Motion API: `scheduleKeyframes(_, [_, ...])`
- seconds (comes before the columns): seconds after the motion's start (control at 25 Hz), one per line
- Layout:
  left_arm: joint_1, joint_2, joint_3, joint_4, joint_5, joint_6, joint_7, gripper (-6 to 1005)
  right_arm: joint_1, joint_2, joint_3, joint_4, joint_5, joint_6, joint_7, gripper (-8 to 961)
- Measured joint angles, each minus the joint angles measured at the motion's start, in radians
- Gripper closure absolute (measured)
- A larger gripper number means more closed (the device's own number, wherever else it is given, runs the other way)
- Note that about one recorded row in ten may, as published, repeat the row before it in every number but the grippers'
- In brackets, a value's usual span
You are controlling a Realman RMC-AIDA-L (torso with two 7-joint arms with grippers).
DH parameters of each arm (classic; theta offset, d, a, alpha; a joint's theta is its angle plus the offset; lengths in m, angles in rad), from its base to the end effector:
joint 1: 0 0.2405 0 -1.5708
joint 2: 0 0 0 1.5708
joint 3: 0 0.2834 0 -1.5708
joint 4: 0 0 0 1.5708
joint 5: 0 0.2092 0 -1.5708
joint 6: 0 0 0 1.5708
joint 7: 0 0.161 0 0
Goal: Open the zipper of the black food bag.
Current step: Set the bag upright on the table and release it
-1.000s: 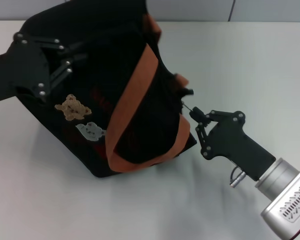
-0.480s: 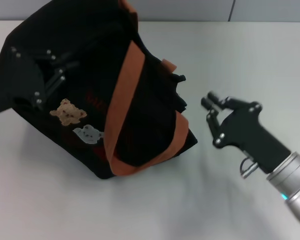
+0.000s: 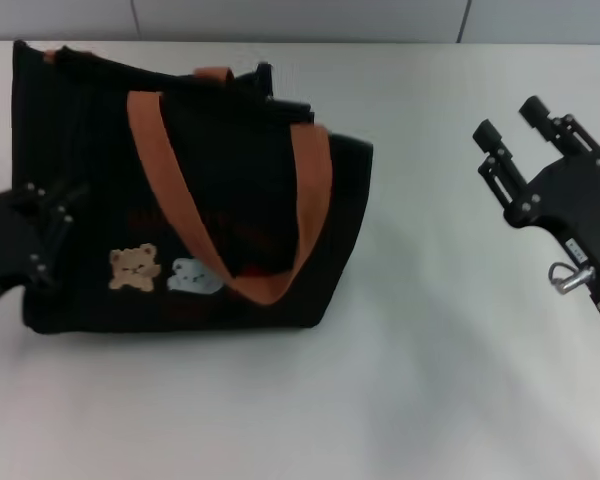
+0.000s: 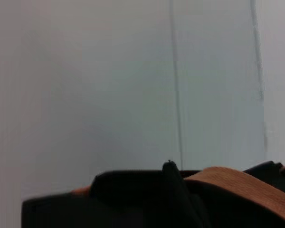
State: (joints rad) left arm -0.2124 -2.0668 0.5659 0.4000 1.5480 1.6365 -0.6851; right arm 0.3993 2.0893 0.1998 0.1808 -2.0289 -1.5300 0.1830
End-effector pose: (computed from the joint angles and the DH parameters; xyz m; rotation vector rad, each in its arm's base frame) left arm -0.3536 0.2592 0.0034 -2.1270 -0.3341 -0.8940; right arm 0.2874 0.2982 -0.0665 -1.8732 0.3037 1.0249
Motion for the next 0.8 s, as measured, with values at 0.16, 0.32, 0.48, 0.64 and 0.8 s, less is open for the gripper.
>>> scheduleKeyframes(0.16, [-0.068, -0.007, -0.048, -0.216, -0.017, -0.07, 0.092, 919, 0.005, 0.0, 0.011, -0.004, 0.001, -0.002, 0.016, 387])
scheduleKeyframes(0.32, [-0.197, -0.013, -0.057, -0.416, -0.012, -0.176, 0.193, 919, 0.001, 0.002, 0.027, 0.002, 0.001, -0.005, 0.022, 315])
scheduleKeyframes(0.48, [-0.296, -0.013, -0.053, -0.543, 0.004, -0.236, 0.214, 920, -0.015, 0.003, 0.091, 0.004, 0.001, -0.013, 0.062, 278])
scheduleKeyframes(0.64, [-0.325, -0.013, -0.064, -0.577, 0.042, -0.219, 0.225, 875, -0.037, -0.001, 0.137, -0.008, 0.001, -0.037, 0.117, 277])
scheduleKeyframes(0.8, [-0.236, -0.002, -0.032, -0.424, 0.069, -0.046, 0.072, 693, -0.052, -0.008, 0.11, -0.148, -0.014, -0.17, 0.305, 275])
